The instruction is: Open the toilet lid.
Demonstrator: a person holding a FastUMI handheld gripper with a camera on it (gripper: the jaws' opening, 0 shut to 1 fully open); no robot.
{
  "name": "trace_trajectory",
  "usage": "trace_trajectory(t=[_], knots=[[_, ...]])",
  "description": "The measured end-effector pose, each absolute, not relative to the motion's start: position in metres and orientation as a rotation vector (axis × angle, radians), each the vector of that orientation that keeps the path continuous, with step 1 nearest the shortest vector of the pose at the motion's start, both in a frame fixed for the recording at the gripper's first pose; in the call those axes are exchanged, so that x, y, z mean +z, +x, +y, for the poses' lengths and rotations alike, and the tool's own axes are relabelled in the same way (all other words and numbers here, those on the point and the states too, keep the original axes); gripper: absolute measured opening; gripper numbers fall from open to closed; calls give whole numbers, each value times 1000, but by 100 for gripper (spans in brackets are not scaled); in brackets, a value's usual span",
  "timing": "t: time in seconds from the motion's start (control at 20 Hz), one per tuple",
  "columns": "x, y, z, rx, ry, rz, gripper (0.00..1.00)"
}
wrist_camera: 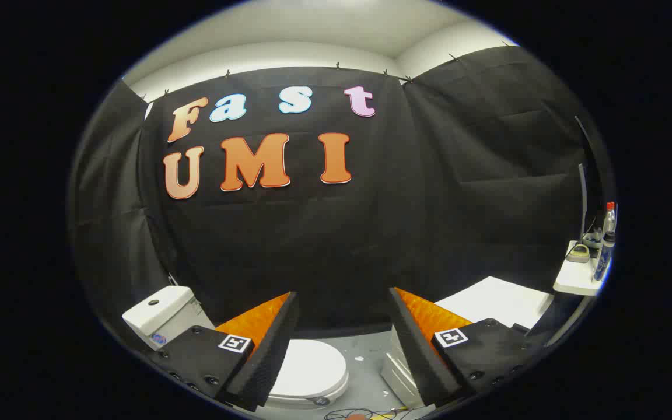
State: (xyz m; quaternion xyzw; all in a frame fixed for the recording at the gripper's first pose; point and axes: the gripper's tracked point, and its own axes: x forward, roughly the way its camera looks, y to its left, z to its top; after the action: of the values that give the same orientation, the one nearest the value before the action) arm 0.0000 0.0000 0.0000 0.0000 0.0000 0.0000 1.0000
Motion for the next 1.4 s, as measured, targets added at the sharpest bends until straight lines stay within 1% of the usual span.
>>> trace_trajectory(t=[0.7, 1.05, 1.25, 1.4], knots=[[22, -18, -1, 4, 4, -64, 98], [17, -16, 3, 23, 26, -53, 98], [0, -6, 6, 50, 71, -21, 98], [-33, 11, 19, 105, 143, 63, 98]])
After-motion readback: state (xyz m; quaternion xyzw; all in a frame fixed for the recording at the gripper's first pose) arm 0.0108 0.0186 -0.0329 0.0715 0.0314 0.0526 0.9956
